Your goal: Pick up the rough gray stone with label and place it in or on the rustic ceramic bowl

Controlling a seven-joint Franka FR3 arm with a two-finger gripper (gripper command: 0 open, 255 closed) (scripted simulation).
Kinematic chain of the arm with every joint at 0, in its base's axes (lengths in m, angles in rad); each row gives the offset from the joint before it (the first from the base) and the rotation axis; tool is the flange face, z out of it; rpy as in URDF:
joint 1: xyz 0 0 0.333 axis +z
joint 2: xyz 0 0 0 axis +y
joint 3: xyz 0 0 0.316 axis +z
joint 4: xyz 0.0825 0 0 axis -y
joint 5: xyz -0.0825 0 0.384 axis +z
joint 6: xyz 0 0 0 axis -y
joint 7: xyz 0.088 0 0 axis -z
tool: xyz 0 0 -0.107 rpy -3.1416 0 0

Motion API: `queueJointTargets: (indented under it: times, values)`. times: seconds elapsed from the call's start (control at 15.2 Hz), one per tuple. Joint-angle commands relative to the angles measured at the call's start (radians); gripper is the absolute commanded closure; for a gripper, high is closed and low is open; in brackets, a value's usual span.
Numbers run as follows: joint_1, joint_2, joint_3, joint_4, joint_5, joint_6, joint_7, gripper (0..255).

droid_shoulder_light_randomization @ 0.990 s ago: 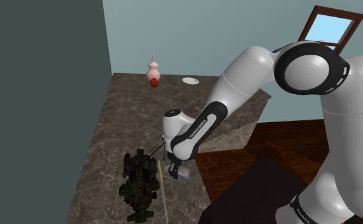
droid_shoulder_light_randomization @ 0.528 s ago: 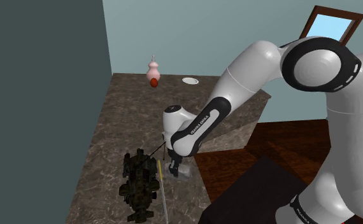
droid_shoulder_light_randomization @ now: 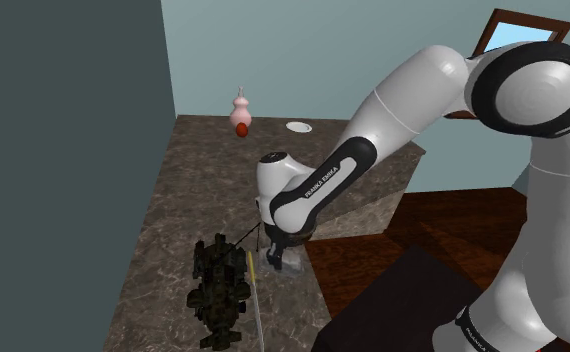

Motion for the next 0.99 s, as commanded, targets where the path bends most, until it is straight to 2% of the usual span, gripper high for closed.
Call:
queueJointTargets:
  times: [0.0,0.92]
  values:
    - [-0.004,-0.026,0.003,0.001,0.005,-0.028,-0.005,255]
    - [-0.014,-0.184,0.018,0.003,0.035,-0.185,-0.024,255]
